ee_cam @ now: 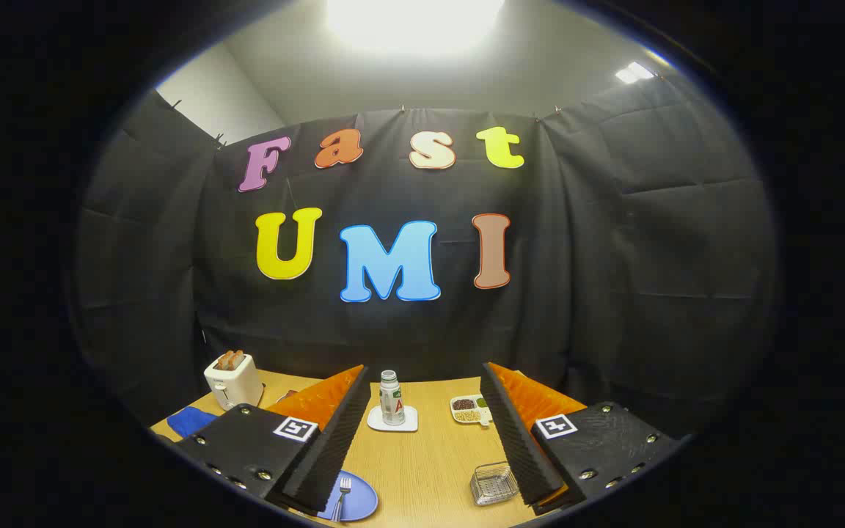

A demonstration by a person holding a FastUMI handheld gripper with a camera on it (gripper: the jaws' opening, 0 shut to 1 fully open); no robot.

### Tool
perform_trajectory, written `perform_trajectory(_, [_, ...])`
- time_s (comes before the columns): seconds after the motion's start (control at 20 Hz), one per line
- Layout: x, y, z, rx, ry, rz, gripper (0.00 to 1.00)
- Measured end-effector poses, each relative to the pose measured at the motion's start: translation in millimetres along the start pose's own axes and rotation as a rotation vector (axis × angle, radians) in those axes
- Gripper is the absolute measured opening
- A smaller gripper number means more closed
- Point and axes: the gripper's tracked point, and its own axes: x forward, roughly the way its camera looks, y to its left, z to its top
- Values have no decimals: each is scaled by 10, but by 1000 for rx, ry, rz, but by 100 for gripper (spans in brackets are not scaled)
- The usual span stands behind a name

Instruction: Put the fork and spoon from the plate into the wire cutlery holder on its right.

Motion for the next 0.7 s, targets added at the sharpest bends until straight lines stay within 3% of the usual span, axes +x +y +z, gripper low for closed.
perform_trajectory(0.7, [210,130,246,-68,-49,-13,92])
